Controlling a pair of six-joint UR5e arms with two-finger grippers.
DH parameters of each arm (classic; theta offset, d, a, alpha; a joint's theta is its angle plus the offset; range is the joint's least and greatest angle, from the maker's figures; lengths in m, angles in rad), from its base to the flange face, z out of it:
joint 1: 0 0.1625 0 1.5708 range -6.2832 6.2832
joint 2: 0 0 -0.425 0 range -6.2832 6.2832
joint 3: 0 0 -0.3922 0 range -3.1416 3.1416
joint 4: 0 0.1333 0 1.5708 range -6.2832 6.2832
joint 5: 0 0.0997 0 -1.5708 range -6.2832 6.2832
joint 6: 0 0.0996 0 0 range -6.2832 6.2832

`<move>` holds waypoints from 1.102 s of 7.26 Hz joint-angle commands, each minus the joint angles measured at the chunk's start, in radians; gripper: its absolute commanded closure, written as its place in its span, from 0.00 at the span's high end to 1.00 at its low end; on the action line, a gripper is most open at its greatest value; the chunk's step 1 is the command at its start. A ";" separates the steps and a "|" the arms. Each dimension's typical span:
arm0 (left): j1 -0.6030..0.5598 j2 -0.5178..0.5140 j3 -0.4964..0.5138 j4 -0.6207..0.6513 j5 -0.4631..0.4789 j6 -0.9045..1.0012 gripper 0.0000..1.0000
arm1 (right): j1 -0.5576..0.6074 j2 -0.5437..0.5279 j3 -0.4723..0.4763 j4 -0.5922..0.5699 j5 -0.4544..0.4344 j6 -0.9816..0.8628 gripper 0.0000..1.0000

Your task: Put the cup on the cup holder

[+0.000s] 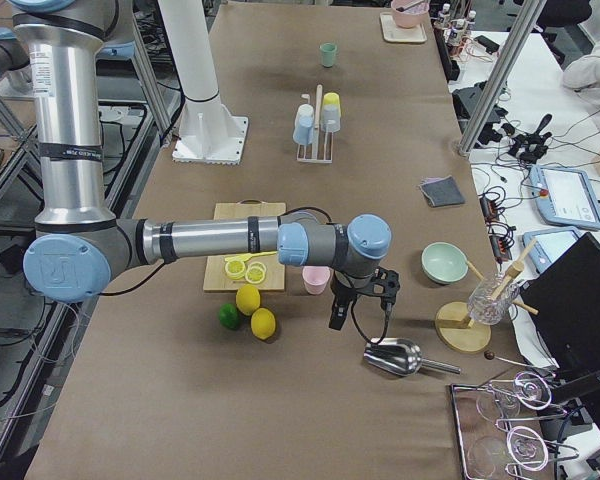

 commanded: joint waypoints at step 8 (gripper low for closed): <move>0.179 -0.611 0.468 0.404 0.001 0.442 0.98 | -0.184 0.300 -0.225 -0.122 0.049 0.107 0.99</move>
